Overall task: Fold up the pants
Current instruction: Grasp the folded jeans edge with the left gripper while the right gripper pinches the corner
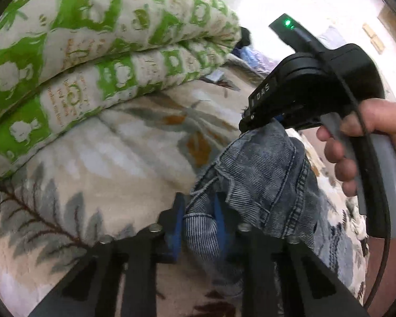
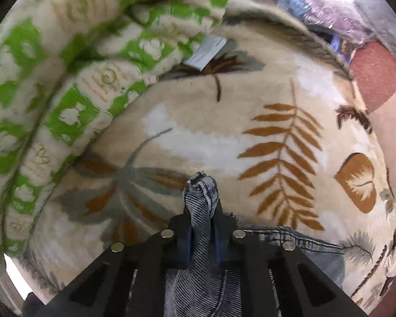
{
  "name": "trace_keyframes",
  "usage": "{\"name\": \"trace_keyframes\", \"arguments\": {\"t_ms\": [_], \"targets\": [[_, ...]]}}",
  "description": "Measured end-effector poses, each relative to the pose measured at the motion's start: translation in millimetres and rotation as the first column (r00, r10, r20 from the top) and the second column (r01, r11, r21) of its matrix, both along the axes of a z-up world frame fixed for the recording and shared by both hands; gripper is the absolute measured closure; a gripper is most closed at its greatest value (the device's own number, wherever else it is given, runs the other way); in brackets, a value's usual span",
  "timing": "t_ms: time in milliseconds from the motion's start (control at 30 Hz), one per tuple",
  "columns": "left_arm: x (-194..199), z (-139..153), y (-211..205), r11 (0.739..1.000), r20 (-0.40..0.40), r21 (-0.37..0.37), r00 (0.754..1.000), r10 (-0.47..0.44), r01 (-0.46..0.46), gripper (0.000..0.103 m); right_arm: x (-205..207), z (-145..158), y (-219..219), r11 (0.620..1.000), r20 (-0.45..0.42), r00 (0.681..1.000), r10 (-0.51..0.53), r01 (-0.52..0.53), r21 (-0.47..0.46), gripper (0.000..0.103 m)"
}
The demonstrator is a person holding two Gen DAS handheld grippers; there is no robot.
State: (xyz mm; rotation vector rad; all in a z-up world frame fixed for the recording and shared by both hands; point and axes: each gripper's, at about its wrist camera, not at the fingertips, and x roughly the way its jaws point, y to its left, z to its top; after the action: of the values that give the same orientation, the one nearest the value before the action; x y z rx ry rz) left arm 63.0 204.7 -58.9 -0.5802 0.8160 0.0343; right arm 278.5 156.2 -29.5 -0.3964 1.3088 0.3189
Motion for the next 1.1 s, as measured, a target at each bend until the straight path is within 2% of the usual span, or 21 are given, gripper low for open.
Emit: {"name": "trace_keyframes", "arguments": {"t_ms": [167, 333, 433, 533, 567, 633, 733, 767, 900, 967, 1100], "targets": [[9.1, 13.7, -7.4, 0.998, 0.092, 0.018, 0.994, -0.055, 0.053, 0.084, -22.2, 39.6, -26.3, 0.998, 0.095, 0.995, -0.001, -0.005, 0.060, 0.092], [4.9, 32.8, -32.4, 0.984, 0.212, 0.085, 0.962, -0.169, 0.155, 0.085, -36.5, 84.4, -62.0, 0.988, 0.183, 0.982, -0.053, 0.025, 0.153, 0.092], [-8.2, 47.1, -54.7, 0.965, 0.287, 0.155, 0.925, -0.249, 0.211, 0.085, -55.8, 114.0, -103.1, 0.977, 0.243, 0.965, -0.097, 0.045, 0.209, 0.092], [-28.5, 63.0, -80.8, 0.936, 0.355, 0.209, 0.870, -0.343, 0.284, 0.085, -74.7, 133.6, -145.4, 0.962, 0.280, 0.948, -0.150, 0.075, 0.262, 0.092], [-36.7, 70.2, -94.7, 0.921, 0.377, 0.229, 0.844, -0.382, 0.315, 0.085, -83.6, 138.7, -168.6, 0.952, 0.288, 0.940, -0.182, 0.094, 0.292, 0.092], [-44.1, 78.2, -112.7, 0.902, 0.398, 0.234, 0.810, -0.430, 0.364, 0.085, -94.1, 139.9, -200.9, 0.936, 0.297, 0.928, -0.226, 0.122, 0.329, 0.092], [-56.0, 90.1, -155.5, 0.852, 0.418, 0.287, 0.743, -0.522, 0.437, 0.085, -105.7, 132.1, -250.3, 0.918, 0.303, 0.911, -0.281, 0.163, 0.361, 0.092], [-58.2, 93.1, -178.4, 0.825, 0.412, 0.310, 0.715, -0.565, 0.473, 0.085, -108.9, 128.5, -265.3, 0.911, 0.298, 0.907, -0.298, 0.177, 0.372, 0.092], [-63.7, 95.4, -245.2, 0.738, 0.379, 0.336, 0.633, -0.675, 0.585, 0.085, -118.4, 108.0, -331.3, 0.879, 0.275, 0.889, -0.365, 0.233, 0.415, 0.092], [-64.8, 92.7, -278.2, 0.695, 0.357, 0.332, 0.597, -0.718, 0.638, 0.085, -123.4, 96.8, -363.8, 0.863, 0.261, 0.882, -0.394, 0.256, 0.436, 0.092], [-68.2, 82.8, -325.1, 0.633, 0.321, 0.358, 0.546, -0.774, 0.686, 0.086, -133.5, 72.6, -425.0, 0.821, 0.237, 0.859, -0.454, 0.300, 0.486, 0.092]]}}
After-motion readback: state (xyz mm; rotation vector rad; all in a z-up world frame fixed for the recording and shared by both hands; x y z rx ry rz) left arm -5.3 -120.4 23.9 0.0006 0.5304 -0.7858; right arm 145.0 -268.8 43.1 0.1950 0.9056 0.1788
